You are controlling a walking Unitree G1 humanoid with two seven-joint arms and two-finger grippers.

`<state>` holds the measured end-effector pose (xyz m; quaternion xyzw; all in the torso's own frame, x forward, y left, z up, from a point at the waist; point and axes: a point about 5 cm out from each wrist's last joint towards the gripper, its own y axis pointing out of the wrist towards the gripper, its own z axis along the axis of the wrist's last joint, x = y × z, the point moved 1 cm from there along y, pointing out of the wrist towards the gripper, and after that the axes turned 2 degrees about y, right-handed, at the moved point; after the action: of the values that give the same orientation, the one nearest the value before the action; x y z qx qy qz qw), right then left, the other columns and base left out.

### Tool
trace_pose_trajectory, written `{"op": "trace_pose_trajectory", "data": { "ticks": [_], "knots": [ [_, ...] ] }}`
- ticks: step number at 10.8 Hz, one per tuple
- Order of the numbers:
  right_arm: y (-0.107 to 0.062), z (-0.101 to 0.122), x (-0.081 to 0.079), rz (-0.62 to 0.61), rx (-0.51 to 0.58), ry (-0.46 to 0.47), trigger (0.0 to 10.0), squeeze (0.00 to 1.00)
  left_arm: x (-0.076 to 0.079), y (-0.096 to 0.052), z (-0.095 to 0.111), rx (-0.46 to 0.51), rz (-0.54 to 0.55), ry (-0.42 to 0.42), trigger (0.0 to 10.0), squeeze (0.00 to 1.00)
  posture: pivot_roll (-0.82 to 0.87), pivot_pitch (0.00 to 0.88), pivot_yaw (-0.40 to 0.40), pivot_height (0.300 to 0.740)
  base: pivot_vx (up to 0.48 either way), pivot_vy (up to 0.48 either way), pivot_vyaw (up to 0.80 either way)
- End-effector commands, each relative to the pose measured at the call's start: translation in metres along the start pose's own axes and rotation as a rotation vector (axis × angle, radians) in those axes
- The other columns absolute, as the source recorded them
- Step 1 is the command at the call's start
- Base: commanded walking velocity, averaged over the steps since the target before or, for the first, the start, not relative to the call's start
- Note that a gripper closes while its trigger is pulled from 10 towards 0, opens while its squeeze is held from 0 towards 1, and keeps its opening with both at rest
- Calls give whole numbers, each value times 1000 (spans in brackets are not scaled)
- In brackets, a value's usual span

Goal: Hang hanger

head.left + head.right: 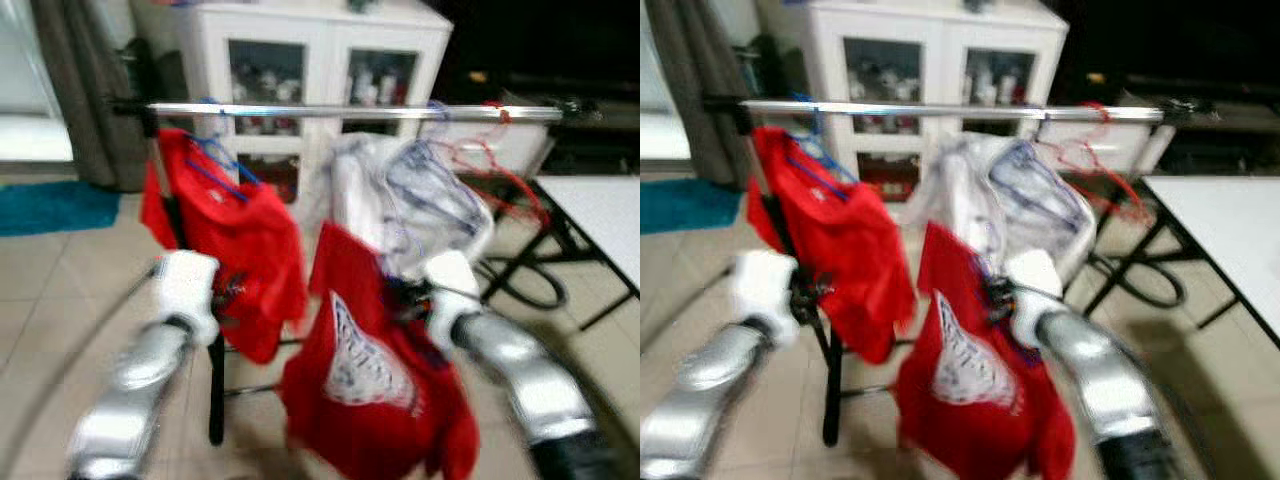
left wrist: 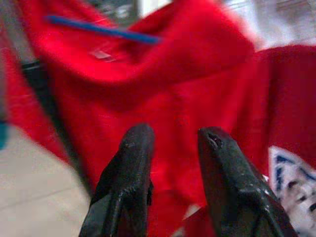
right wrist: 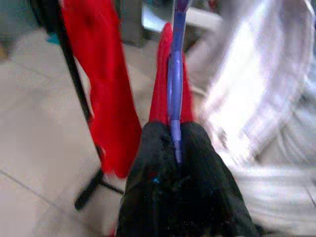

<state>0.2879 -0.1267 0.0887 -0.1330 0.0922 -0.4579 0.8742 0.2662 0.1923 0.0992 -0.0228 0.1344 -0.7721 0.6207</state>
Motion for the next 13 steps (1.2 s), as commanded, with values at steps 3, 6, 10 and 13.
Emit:
{"op": "trace_pose_trajectory", "data": {
  "ticks": [3, 6, 10, 13],
  "knots": [
    [-3, 12, 8, -51, 34, -14, 10000, 0, 10, 1, 7, 23, -34, 0, 10000, 0, 110, 0, -71, 740, 329, 0, 0],
    [2, 19, 11, -108, 38, -18, 10000, 0, 11, 0, 13, 37, -50, 14, 10000, 0, 115, 0, -71, 740, 328, 0, 533],
    [3, 35, 25, -231, 114, 37, 10000, 0, 11, 3, 24, 55, -85, 54, 10000, 0, 112, 0, -61, 740, 325, 0, 0],
    [9, 50, 26, -252, 145, 57, 10000, 0, 28, 0, 34, 126, -231, 77, 10000, 0, 109, 0, -57, 740, 97, 0, 0]
  ]
}}
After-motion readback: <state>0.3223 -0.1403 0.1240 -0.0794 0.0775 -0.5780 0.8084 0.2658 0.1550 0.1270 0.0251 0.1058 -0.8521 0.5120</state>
